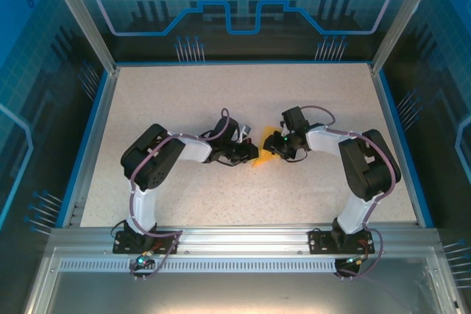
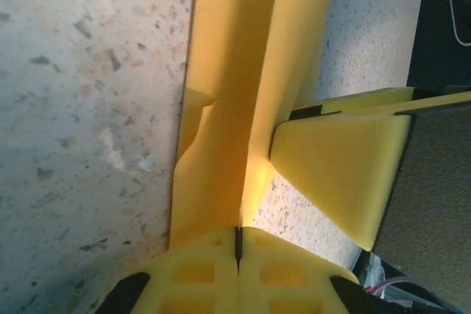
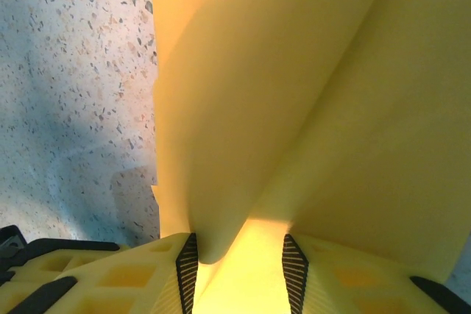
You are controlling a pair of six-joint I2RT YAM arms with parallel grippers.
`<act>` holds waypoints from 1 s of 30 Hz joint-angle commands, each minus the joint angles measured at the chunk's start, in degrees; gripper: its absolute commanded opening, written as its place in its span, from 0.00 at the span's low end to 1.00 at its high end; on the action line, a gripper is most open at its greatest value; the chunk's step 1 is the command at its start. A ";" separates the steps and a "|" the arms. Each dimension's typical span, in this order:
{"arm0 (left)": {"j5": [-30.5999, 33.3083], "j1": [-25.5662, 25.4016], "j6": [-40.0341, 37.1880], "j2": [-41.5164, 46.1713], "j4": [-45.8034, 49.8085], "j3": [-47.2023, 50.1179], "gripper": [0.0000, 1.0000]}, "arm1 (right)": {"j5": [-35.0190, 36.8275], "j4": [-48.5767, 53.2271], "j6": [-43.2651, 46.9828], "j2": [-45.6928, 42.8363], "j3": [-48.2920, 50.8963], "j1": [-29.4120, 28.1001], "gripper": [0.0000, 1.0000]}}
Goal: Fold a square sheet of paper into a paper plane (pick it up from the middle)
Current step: Fourth fold the wing at the center of the table.
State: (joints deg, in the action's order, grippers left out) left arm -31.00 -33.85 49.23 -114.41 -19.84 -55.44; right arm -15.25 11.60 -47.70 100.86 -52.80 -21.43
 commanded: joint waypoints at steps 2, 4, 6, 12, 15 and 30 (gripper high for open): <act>-1.25 1.13 2.86 -2.20 -2.43 1.64 0.02 | -0.43 -0.91 0.59 -0.14 1.54 1.12 0.39; -1.34 1.19 3.52 -2.53 -3.36 2.09 0.02 | -0.49 -1.16 0.49 -0.10 1.62 1.22 0.38; -1.26 1.29 3.86 -2.70 -3.62 2.25 0.02 | -0.43 -1.14 0.35 0.20 1.57 1.43 0.37; -1.25 1.44 4.33 -3.01 -4.11 2.53 0.02 | 0.41 1.41 0.24 2.04 0.47 1.39 0.37; -1.33 1.55 4.32 -3.10 -4.22 2.61 0.02 | 1.42 3.85 0.12 3.34 -0.44 1.45 0.39; -3.84 1.78 5.30 -3.14 -5.56 1.24 0.35 | 3.64 9.48 -2.05 7.48 -1.76 1.28 0.40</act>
State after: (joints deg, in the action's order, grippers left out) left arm -35.16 -32.40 54.39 -116.01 -26.89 -53.98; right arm -15.86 16.05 -48.95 104.01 -56.86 -20.93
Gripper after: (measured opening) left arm 0.338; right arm 0.402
